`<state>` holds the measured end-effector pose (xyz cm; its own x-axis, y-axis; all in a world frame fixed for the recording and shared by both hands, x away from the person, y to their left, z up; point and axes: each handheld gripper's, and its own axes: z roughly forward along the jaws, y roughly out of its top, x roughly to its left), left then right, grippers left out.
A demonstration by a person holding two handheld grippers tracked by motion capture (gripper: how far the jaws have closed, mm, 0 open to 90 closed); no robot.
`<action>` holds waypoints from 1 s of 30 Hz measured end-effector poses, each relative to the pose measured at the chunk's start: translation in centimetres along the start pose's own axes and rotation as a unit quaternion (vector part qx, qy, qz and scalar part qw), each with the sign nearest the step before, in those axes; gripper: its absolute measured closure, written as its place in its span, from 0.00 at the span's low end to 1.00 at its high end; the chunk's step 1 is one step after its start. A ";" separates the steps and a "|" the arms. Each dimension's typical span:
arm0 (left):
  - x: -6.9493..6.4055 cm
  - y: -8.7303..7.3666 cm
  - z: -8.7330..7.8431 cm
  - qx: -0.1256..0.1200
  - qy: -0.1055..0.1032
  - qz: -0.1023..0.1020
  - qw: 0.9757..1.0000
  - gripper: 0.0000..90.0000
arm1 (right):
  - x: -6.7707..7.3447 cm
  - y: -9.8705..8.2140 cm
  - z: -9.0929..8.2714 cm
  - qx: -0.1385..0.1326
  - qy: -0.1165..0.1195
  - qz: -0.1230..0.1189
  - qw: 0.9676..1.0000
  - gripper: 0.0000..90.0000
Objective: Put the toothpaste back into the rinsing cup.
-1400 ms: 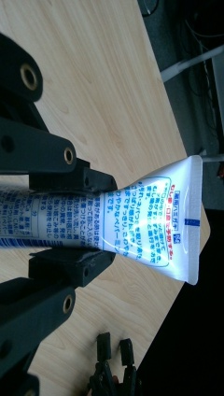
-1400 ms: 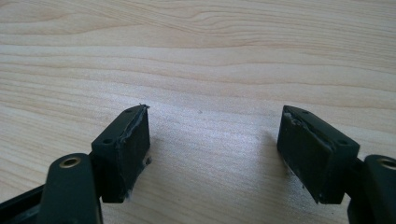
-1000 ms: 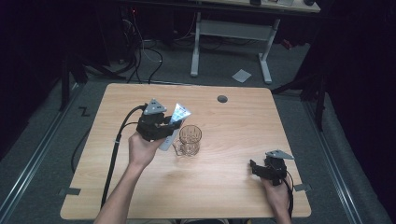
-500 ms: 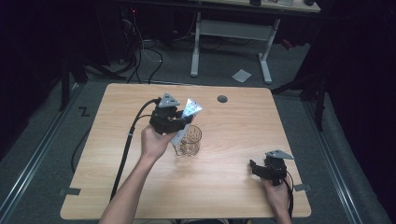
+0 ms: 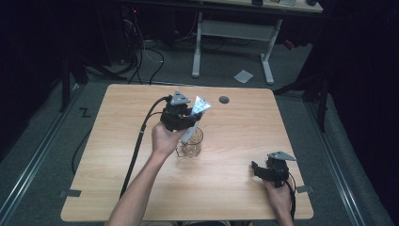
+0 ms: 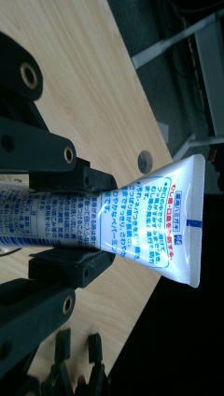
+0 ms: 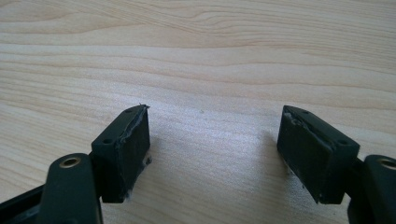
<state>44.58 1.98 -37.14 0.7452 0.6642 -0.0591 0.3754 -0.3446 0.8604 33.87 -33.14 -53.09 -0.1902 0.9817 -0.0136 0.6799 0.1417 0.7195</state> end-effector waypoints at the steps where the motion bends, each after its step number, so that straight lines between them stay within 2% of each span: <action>1: -0.1 0.1 0.2 0.001 0.005 0.006 1.000 0.73 | 0.0 0.0 0.0 0.000 0.000 0.000 1.000 0.28; 8: -0.4 0.1 1.4 0.004 0.003 0.009 1.000 0.73 | 0.0 0.0 0.0 0.000 0.000 0.000 1.000 0.28; 13: -0.2 -0.2 1.9 0.001 -0.001 0.004 1.000 0.72 | 0.0 0.0 0.0 0.000 0.000 0.000 1.000 0.28; 17: 0.0 -0.7 2.3 0.009 -0.001 0.000 1.000 0.72 | 0.0 0.0 0.0 -0.001 0.000 -0.001 1.000 0.28; 30: 0.3 -2.0 2.6 0.022 0.004 -0.002 1.000 0.72 | 0.0 0.0 0.0 -0.001 0.000 -0.001 1.000 0.28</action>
<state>45.48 1.11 -40.22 0.7393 0.6708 -0.0583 0.4021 -0.3704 0.8373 33.87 -33.15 -53.10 -0.1920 0.9813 -0.0152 0.6785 0.1439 0.7203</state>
